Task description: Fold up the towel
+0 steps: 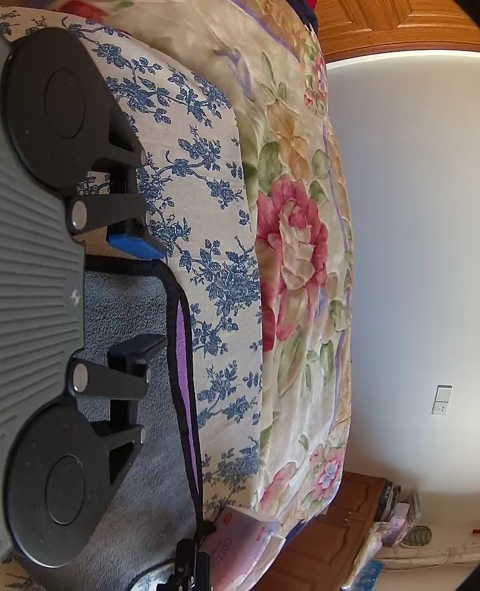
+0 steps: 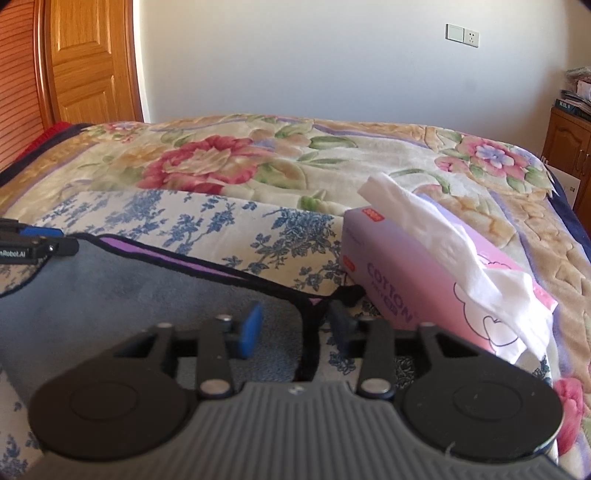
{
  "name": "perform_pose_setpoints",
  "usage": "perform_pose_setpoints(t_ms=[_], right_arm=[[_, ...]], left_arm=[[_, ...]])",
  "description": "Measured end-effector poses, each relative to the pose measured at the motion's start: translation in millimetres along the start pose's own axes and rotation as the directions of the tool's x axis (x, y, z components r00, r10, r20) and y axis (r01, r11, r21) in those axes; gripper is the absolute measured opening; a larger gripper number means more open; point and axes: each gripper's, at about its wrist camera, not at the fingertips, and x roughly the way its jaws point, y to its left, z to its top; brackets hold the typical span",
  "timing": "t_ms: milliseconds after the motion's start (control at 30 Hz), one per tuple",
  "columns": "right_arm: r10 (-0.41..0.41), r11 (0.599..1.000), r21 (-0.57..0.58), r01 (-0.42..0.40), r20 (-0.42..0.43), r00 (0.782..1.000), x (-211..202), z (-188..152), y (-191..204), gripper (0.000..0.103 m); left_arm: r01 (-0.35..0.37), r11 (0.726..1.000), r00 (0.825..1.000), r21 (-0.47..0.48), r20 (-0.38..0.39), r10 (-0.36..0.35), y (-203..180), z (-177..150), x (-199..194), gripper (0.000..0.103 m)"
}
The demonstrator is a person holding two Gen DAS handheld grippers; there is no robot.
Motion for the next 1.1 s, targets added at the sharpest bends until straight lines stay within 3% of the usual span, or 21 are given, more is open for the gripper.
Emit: perform_pose_setpoints(t_ms=[100, 233, 433, 1100], right_arm=[[0.008, 1.000, 0.001, -0.008, 0.002, 1.000, -10.9, 1.7, 5.0, 0.044], [0.013, 1.000, 0.009, -0.013, 0.010, 1.000, -31.0, 3.4, 13.3, 0.044], [0.021, 0.999, 0.026, -0.021, 0.020, 1.000, -66.3, 2.5, 23.9, 0.047], [0.027, 0.999, 0.017, -0.029, 0.109, 0.994, -179.2, 13.2, 62.0, 0.047]], left_arm=[[0.004, 1.000, 1.000, 0.010, 0.000, -0.004, -4.6, 2.5, -12.3, 0.068], [0.000, 1.000, 1.000, 0.027, -0.002, 0.001, -11.2, 7.2, -34.6, 0.077], [0.019, 1.000, 1.000, -0.011, 0.010, -0.019, -14.3, 16.5, -77.2, 0.083], [0.010, 0.999, 0.995, 0.032, 0.095, -0.013, -33.6, 20.0, -205.1, 0.090]])
